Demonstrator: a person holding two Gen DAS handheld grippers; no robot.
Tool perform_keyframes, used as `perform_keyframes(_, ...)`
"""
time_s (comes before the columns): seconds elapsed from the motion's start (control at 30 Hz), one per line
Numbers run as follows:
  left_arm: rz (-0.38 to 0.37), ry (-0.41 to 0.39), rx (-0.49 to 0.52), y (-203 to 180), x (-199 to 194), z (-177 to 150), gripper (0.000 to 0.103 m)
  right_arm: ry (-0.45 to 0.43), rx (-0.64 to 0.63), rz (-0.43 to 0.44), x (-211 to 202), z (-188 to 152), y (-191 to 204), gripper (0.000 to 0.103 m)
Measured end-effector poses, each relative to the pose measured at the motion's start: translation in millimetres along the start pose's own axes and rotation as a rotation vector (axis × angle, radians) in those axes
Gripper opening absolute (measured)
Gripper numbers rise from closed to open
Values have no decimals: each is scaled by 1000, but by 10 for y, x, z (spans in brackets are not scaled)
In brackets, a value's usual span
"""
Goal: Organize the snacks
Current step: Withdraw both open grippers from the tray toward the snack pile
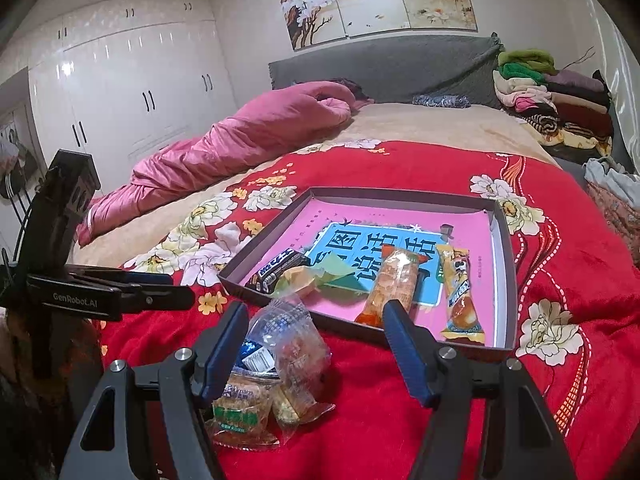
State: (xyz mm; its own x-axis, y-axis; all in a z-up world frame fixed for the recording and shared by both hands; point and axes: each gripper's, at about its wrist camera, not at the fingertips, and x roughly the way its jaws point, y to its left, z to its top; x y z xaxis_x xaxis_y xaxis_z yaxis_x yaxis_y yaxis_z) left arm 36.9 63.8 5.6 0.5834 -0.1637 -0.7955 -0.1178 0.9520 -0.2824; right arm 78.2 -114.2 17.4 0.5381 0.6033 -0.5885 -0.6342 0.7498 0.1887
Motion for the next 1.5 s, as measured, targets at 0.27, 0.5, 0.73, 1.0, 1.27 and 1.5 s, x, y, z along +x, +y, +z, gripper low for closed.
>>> perform_keyframes(0.27, 0, 20, 0, 29, -14, -96, 77, 39, -24, 2, 56, -56, 82, 69)
perform_keyframes(0.5, -9, 54, 3, 27, 6, -196, 77, 48, -32, 1, 64, -74, 113, 69)
perform_keyframes(0.73, -8, 93, 29, -29, 49, -310, 77, 65, -25, 4, 75, -104, 116, 69)
perform_keyframes(1.0, -21, 151, 48, -96, 152, -458, 77, 100, -36, 4, 150, -140, 149, 69)
perform_keyframes(1.27, -26, 190, 69, -146, 292, -564, 77, 118, -52, 5, 200, -168, 184, 69)
perform_keyframes(1.5, -36, 200, 66, -172, 398, -604, 77, 146, -78, -6, 329, -190, 229, 69)
